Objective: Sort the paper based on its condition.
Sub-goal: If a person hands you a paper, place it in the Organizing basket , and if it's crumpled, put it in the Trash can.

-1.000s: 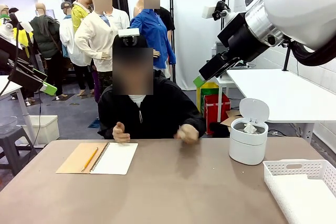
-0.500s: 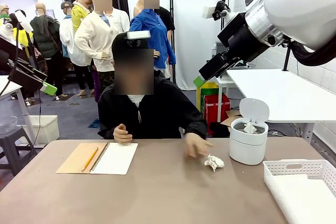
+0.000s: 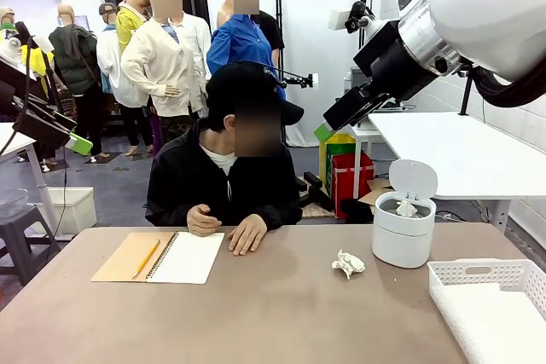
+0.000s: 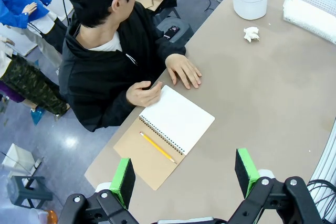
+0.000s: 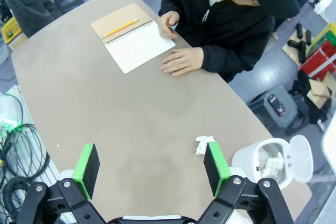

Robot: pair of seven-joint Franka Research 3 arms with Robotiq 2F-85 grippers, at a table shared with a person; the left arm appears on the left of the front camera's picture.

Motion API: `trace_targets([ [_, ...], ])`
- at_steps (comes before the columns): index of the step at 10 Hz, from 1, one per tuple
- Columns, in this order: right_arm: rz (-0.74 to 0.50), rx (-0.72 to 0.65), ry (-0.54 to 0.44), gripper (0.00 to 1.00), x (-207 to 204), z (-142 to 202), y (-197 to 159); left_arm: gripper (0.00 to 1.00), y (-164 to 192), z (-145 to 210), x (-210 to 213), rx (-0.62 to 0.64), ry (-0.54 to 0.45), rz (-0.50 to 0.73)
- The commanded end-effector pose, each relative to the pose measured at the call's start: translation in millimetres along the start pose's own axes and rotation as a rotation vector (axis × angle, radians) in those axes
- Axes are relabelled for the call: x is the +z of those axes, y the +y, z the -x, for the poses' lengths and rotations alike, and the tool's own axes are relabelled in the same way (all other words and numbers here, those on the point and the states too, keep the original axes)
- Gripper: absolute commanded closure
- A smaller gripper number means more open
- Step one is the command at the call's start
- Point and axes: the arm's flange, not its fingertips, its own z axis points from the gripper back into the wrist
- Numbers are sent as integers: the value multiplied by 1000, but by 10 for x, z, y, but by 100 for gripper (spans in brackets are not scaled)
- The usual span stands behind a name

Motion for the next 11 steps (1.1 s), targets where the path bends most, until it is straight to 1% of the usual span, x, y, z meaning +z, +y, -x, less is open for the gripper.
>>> trace_targets([
  [1,-1,1,1,0,-7,-1,2,0,-3,-1,6,6,-1,-7],
  [11,0,0,0,0,0,0,0,0,-3,-1,6,6,-1,-7],
])
